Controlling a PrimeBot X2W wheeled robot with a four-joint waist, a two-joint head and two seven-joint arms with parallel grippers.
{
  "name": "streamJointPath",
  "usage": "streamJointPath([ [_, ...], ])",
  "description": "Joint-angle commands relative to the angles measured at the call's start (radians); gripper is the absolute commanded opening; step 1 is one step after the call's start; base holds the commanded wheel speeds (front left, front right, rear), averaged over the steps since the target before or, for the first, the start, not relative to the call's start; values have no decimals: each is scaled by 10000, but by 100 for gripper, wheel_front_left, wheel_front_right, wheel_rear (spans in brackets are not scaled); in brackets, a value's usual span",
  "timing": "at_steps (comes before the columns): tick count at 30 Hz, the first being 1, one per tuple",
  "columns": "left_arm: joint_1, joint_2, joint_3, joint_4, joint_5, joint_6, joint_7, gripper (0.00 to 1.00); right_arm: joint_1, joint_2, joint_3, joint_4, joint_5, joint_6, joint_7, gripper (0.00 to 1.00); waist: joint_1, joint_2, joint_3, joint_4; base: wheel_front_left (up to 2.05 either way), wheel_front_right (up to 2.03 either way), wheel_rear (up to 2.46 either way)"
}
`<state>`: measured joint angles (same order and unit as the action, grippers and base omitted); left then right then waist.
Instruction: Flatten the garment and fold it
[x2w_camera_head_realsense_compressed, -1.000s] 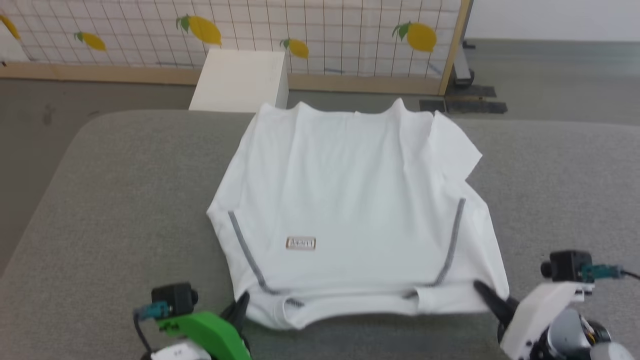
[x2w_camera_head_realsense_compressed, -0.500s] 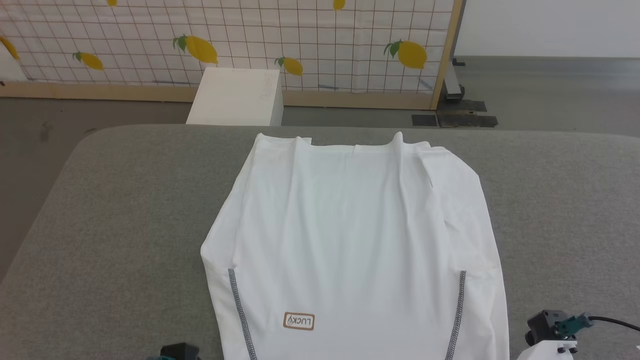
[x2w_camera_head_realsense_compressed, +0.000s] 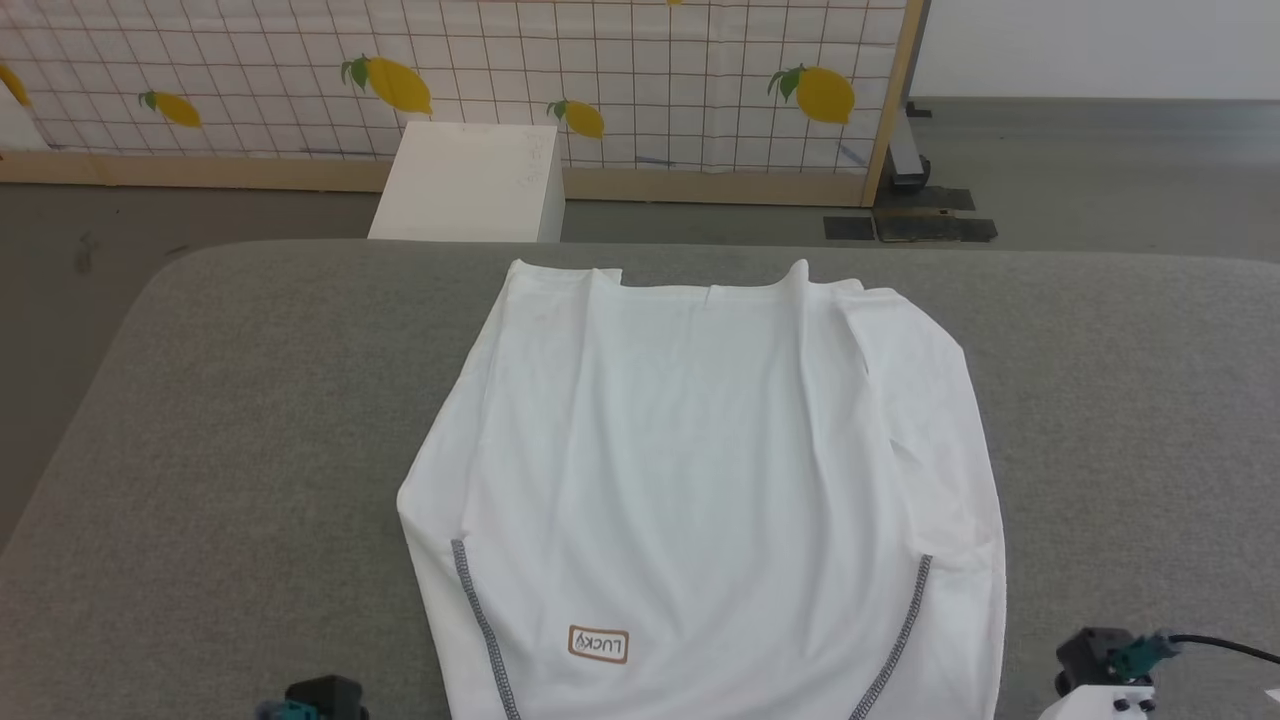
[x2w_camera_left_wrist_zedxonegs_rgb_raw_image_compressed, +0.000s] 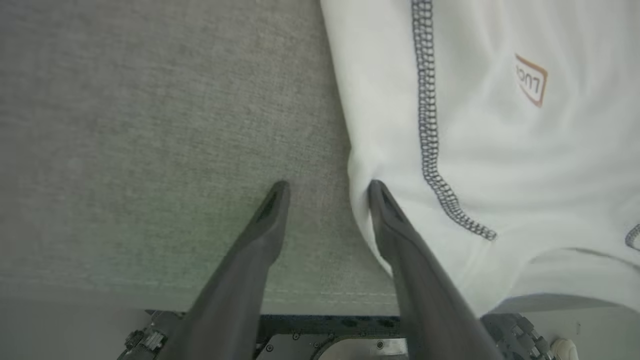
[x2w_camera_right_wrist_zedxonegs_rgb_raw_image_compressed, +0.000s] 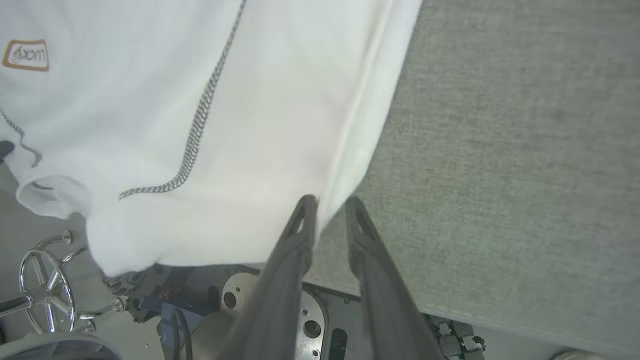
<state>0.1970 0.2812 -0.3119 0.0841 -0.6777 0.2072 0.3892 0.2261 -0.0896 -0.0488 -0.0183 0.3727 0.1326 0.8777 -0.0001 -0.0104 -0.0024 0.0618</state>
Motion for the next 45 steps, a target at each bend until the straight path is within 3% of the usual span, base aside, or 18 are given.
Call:
streamJointPath([
  [1,-164,233,202,13,-167,155,108,100,-135,-128,-84,-67,47,-19,-100,100,1,102,-41,-28,0,0,0],
  [4,-218,382,409,-475,-252,274,219,100,-215,-96,-231,-335,296,-19,-177,100,1,102,-92,-52,0,0,0],
  [8,-493,543,998,-1262,-222,320,-449,100,-480,29,-806,-865,606,-19,-511,100,1,102,-118,-79,0,0,0],
  [17,-1741,557,1534,-1634,1499,-222,-4739,100,-2301,202,-2072,-893,522,-19,-1816,100,1,102,441,-140,0,0,0],
  [22,-2226,412,1403,-1323,2132,-461,-6114,100,-3970,44,-2129,88,85,-19,-2093,100,1,102,1161,-176,0,0,0],
  [34,-3585,-306,1582,-2005,3344,-747,-6504,100,-8772,-1001,-1622,3544,-2140,-19,-1874,100,1,102,3622,585,0,0,0],
  [45,-3845,-1082,1867,-2312,4081,-1241,-6508,100,-10885,-1287,-1157,5749,-3745,-19,-1527,100,1,102,4901,1217,0,0,0],
])
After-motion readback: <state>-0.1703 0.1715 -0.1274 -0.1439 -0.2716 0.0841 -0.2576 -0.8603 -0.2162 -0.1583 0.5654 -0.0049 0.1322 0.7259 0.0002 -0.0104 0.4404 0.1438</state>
